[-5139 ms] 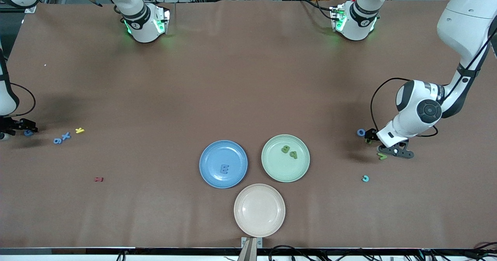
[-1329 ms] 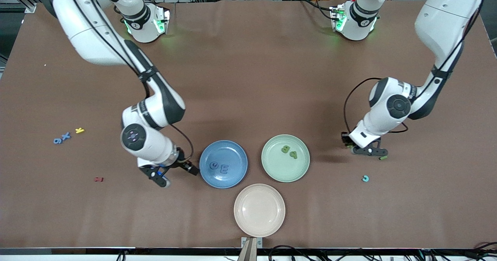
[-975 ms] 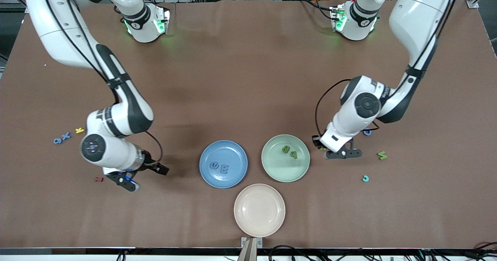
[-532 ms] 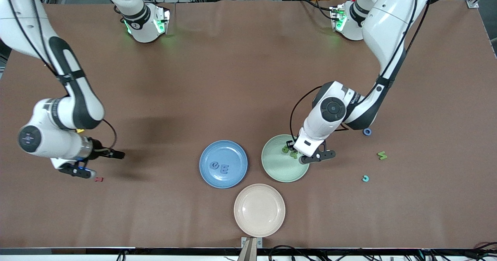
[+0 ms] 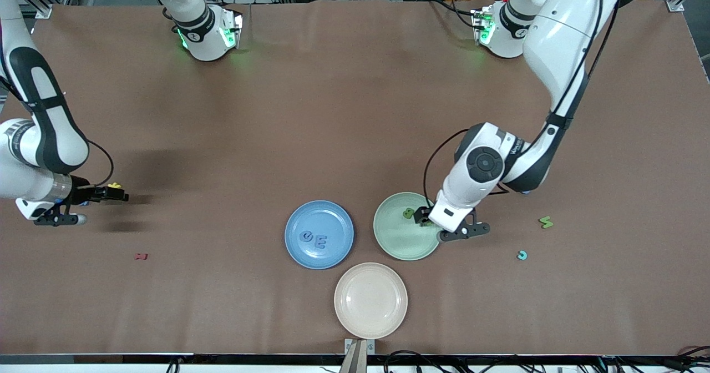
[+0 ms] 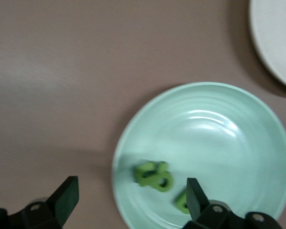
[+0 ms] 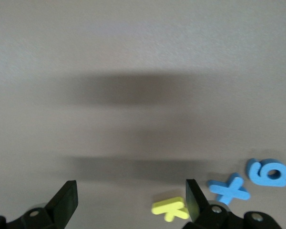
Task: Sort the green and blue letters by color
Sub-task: 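Grasp green s with the left gripper while the right gripper reaches blue x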
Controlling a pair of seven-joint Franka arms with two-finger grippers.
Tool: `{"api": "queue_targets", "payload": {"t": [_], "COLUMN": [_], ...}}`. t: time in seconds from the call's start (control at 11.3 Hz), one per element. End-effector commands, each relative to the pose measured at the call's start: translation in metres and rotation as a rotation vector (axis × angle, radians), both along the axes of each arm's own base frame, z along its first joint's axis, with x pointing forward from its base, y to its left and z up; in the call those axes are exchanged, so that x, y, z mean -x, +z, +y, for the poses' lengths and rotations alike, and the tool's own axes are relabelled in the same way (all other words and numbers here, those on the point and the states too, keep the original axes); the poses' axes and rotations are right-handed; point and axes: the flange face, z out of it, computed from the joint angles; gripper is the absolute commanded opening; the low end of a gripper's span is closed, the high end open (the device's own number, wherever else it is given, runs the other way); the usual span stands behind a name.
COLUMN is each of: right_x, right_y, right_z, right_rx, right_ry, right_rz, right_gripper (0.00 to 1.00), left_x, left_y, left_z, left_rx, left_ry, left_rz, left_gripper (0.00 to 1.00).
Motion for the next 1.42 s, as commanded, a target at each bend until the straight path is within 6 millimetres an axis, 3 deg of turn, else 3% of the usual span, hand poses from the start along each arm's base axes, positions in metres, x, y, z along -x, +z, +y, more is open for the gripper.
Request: {"api": "queue_targets", "payload": {"t": [0.0, 0.35, 0.8, 1.15, 1.33], "right_x": [0.016, 0.032, 0.047, 0.071, 0.067], "right_y": [-0.015, -0.042, -0.043, -0.038, -0.028], "right_z": [-0.027, -0.062, -0.096, -0.112, -0.118], "right_rx": [-0.020, -0.033, -0.043, -0.091, -0.073], "right_ry": [0.083, 0.144, 0.217, 0.211, 0.249], "right_rz": [-0.011, -0.049, -0.071, 0.009, -0.004], "right_gripper": [1.00, 1.00, 1.00, 1.00, 1.00], "left_x": [-0.014, -0.029, -0.029, -0.024, -0.022], "left_y": [0.015, 0.004, -0.018, -0.028, -0.036], "left_z": [0.071, 0.178, 0.277, 0.313, 0.316], "left_rx": [-0.058, -0.080, -0.107, -0.099, -0.091], "left_ry": [-0.142, -0.326, -0.289, -0.215, -0.174], "left_rz": [0.016, 0.036, 0.078, 0.095, 0.096], "left_gripper": [1.00, 1.00, 1.00, 1.00, 1.00]}}
